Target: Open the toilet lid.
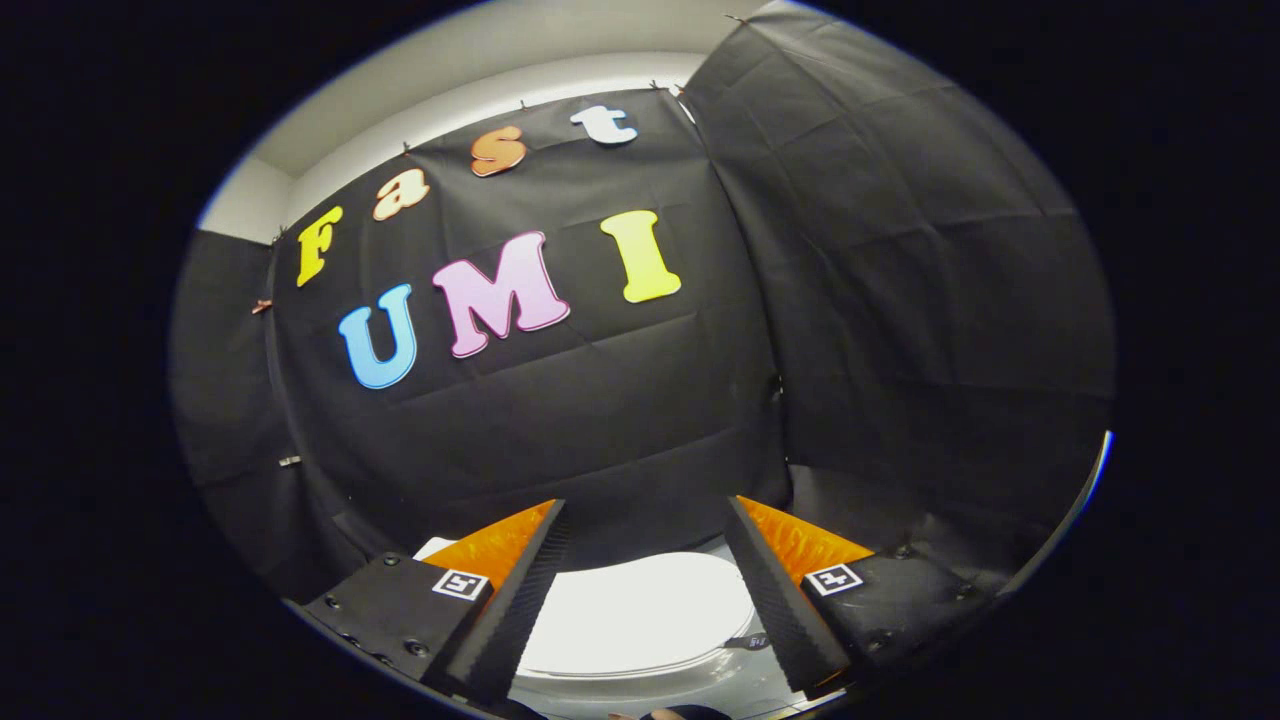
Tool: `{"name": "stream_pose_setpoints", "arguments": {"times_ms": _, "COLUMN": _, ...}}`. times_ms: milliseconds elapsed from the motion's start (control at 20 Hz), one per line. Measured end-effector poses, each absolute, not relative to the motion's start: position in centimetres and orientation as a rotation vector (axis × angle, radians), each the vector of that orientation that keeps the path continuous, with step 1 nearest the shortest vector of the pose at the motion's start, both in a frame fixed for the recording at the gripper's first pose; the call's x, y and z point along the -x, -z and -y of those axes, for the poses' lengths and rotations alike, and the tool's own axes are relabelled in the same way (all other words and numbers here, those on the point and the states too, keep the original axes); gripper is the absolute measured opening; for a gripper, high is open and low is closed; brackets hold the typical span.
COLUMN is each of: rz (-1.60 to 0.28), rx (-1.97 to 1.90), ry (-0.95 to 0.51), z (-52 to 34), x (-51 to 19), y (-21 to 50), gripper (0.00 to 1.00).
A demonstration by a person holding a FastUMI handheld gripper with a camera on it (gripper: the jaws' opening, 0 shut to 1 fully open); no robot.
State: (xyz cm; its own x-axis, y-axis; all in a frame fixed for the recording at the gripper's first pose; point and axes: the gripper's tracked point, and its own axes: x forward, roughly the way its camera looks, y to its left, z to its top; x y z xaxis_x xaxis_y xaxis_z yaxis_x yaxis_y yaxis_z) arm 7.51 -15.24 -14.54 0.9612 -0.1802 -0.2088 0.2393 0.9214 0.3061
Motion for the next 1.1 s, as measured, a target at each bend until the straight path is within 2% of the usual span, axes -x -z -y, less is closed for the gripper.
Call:
{"name": "stream_pose_setpoints", "arguments": {"times_ms": 500, "rz": -0.234, "rx": -0.547, "ry": 0.284, "z": 21.6, "x": -9.8, "y": 25.1, "gripper": 0.99}}
{"name": "stream_pose_setpoints", "arguments": {"times_ms": 850, "rz": -0.318, "rx": -0.754, "ry": 0.38, "z": 26.6, "x": -10.3, "y": 35.1, "gripper": 0.99}}
{"name": "stream_pose_setpoints", "arguments": {"times_ms": 1100, "rz": -0.379, "rx": -0.919, "ry": 0.385, "z": 27.5, "x": -9.7, "y": 41.8, "gripper": 0.99}}
